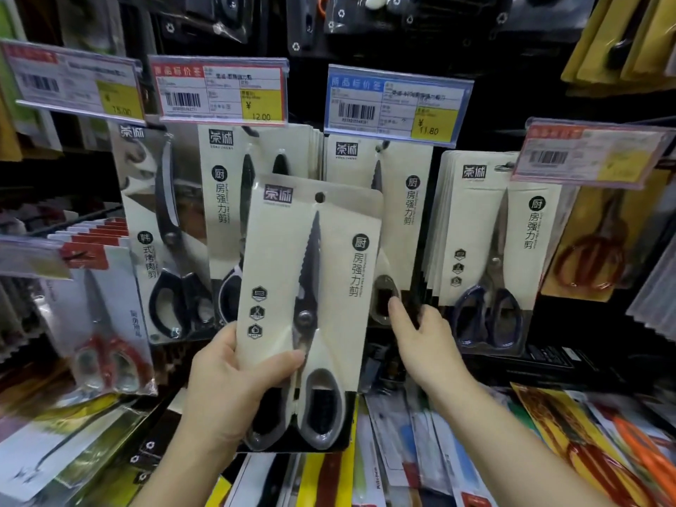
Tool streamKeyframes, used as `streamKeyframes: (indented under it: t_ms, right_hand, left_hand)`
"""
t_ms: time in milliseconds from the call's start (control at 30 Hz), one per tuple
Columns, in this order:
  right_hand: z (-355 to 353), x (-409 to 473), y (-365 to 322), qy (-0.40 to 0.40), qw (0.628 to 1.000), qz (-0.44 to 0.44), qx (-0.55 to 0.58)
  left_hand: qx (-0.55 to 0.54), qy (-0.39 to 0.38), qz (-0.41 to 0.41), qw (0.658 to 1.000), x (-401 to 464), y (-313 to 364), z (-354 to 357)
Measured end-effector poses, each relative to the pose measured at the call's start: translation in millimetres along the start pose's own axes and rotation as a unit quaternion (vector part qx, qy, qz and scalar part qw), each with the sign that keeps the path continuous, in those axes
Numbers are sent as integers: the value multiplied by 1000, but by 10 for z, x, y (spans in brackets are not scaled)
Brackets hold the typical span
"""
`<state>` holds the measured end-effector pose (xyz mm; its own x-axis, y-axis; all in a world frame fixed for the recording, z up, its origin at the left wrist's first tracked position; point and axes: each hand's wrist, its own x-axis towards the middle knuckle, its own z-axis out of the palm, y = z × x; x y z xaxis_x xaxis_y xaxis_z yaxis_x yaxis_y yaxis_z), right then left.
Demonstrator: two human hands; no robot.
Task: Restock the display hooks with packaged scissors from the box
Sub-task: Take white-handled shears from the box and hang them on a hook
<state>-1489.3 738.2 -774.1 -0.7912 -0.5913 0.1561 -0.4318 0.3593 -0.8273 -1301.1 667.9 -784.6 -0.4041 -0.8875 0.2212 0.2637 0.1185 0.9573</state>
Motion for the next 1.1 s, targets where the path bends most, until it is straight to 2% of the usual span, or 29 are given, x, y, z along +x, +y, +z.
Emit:
streamKeyframes:
  t_ms: [67,133,167,200,333,467,767,900,1000,1100]
  right_hand:
    - [-104,-260,-16,-49,989,-50,131]
    - [-178,-485,-80,-163,946,-76,268]
    - [-189,-543,-77,-192,931,-83,301]
    - [-184,-560,-61,-190,926,-85,315]
    - [-245,-429,-115,-83,934,-103,332]
    - [-339,-304,-196,-60,922,-139,358]
    - [-312,-179,-221,-43,914,-179,362]
    - [-280,-40,-265,-55,916,-150,368]
    - [-230,64,-247,-23,940,-157,303]
    - [-167,122,-81,39,981,-175,73]
  left_hand:
    - [2,-8,1,1000,-6,-34,90]
    - [0,-10,5,1000,-17,-68,191]
    - [0,-10,8,1000,-18,-90,241]
    - [0,-10,13,1000,-18,-99,293]
    - [-7,-12,57,998,28,-12,499]
    - [-1,-26,99,995,86,101,628]
    - [-24,-44,154,987,192,127,664]
    - [-21,-37,96,995,325,68,715]
    - [118,-2,79,990,432,-16,783]
    - [280,94,42,954,318,-119,967]
